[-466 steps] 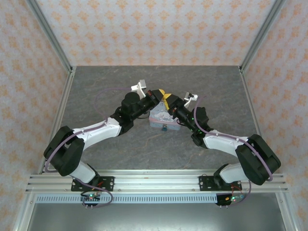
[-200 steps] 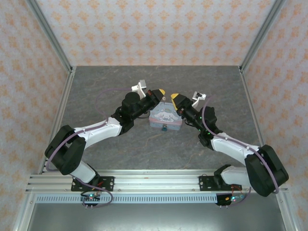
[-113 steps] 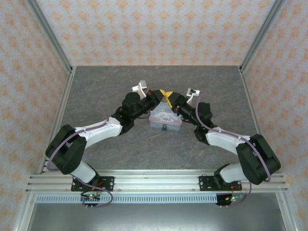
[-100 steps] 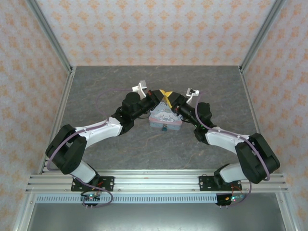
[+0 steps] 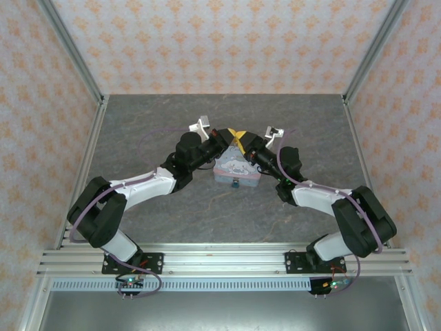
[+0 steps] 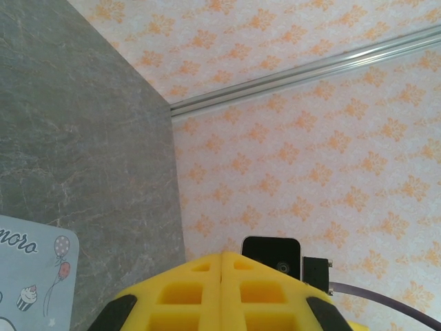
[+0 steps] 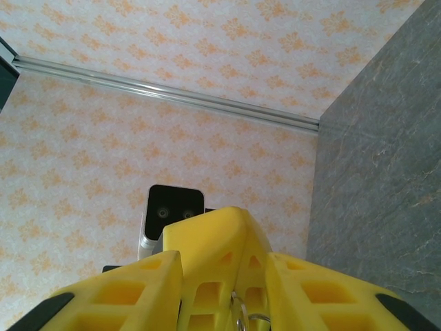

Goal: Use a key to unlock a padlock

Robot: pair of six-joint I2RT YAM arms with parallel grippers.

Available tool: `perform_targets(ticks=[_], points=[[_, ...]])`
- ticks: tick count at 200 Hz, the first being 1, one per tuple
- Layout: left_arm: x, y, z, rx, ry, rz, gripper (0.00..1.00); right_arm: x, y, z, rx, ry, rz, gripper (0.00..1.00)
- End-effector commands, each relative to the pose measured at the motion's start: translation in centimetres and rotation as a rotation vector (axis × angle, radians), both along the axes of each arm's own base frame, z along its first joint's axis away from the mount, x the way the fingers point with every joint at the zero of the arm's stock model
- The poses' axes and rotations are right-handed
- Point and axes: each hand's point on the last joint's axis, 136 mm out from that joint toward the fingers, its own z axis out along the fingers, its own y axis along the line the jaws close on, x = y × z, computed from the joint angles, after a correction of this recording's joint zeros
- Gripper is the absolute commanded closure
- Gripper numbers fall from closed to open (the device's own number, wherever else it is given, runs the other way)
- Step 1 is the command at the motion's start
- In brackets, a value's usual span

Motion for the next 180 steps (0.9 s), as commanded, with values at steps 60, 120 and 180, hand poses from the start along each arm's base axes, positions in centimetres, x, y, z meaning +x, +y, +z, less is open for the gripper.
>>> perform_targets(ticks=[60, 120, 180], points=[[0.3, -0.3, 2.1, -0.057, -0.049, 0.003, 1.0, -1.5, 0.3, 0.4, 0.042, -0.034, 0.032, 0.74], [0.3, -0.4, 2.3, -0.063, -0.05, 0.003, 1.0, -1.6, 0.7, -0.3, 0.033, -0.017, 0.042, 0.7], [0.5, -0.5, 2.2, -0.064, -0.046, 0.004, 1.0, -1.6, 0.8, -0.4, 0.03, -0.013, 0.042, 0.79]])
